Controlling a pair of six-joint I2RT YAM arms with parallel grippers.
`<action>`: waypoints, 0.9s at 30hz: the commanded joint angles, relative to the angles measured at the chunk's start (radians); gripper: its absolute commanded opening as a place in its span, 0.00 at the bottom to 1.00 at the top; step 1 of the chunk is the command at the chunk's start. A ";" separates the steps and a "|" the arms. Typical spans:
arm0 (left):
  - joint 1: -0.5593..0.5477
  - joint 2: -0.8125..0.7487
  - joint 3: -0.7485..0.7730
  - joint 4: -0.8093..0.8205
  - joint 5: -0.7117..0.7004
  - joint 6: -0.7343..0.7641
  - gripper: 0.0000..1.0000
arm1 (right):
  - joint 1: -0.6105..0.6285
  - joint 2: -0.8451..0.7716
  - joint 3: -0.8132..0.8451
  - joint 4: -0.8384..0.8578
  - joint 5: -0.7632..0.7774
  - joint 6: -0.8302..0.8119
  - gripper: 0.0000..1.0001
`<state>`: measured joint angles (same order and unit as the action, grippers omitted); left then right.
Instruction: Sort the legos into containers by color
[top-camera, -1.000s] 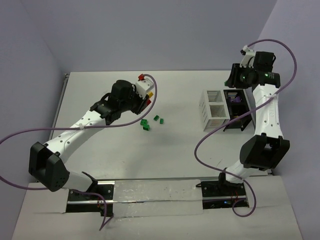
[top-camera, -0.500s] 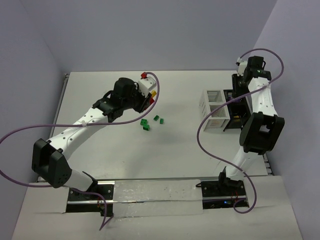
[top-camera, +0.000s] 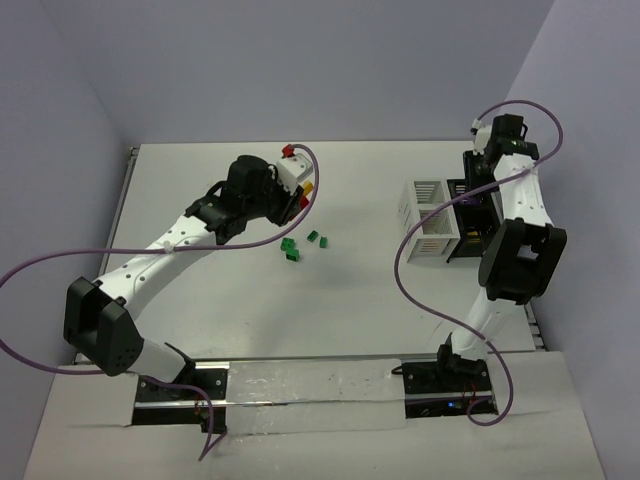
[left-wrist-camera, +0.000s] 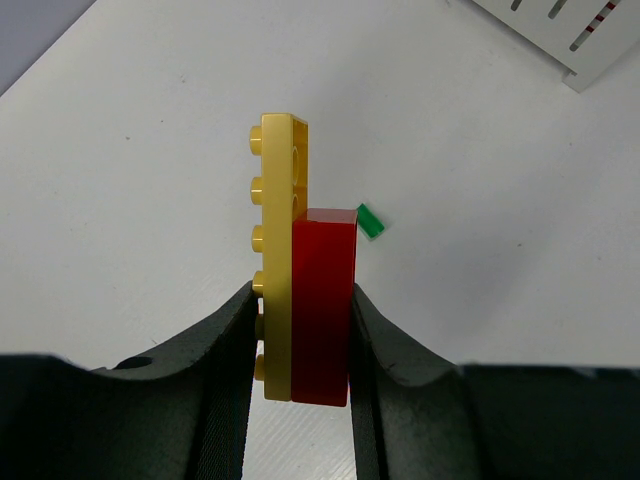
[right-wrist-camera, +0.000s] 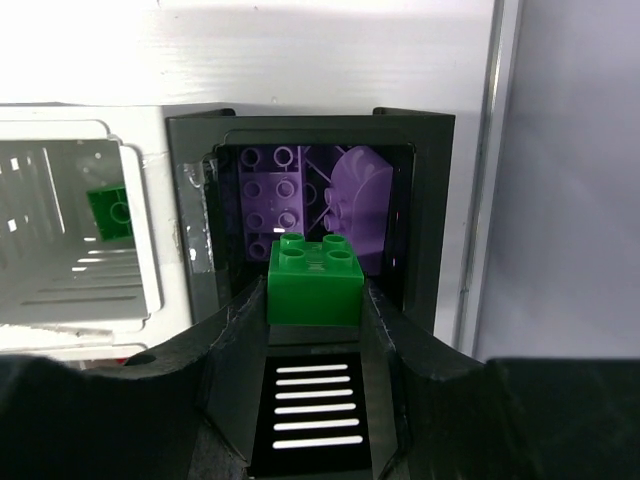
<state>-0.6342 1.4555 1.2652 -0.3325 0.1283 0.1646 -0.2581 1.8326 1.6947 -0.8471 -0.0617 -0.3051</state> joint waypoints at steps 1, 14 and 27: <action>-0.005 0.002 0.056 0.044 0.015 -0.015 0.00 | -0.007 -0.014 0.041 0.043 0.008 0.002 0.66; -0.003 -0.014 0.083 0.062 -0.011 -0.186 0.00 | 0.065 -0.271 0.063 0.028 -0.564 0.266 0.86; -0.015 -0.055 0.021 0.132 -0.035 -0.340 0.00 | 0.450 -0.305 -0.112 0.324 -0.758 0.709 0.88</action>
<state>-0.6360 1.4428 1.3017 -0.2761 0.1067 -0.1396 0.1591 1.4956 1.6288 -0.6165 -0.7686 0.2504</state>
